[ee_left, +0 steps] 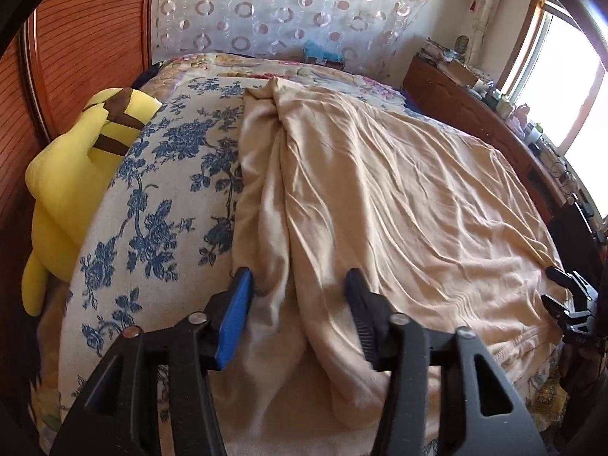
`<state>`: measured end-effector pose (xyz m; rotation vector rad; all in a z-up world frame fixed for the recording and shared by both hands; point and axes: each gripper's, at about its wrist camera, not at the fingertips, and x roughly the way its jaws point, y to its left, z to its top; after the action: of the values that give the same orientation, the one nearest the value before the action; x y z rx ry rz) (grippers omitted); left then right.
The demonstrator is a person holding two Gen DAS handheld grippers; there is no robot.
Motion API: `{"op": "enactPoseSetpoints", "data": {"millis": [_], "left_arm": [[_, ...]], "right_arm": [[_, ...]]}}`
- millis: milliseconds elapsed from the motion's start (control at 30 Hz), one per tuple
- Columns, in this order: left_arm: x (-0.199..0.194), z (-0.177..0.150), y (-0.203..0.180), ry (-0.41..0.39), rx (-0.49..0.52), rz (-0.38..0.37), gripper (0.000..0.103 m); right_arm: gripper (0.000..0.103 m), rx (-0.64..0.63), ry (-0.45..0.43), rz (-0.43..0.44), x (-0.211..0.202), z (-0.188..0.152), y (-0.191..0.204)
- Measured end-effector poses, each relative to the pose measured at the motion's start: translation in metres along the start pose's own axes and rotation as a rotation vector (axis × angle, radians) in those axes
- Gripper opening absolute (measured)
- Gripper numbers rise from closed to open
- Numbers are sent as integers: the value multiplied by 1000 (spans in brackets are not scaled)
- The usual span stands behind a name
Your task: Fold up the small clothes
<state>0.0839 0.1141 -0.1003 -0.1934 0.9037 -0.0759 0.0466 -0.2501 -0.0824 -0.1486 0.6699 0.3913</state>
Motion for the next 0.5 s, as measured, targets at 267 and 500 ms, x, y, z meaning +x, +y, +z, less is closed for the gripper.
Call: {"op": "enactPoseSetpoints", "data": {"millis": [267,500], "left_arm": [[-1,0,2,-9,41,41,4],[-24,4,-38,-72,109,-34,3]], "right_arm": [[90,6,-5,6,0,-1,-1],[90,64,-26,26,-9,-3,-12]]}}
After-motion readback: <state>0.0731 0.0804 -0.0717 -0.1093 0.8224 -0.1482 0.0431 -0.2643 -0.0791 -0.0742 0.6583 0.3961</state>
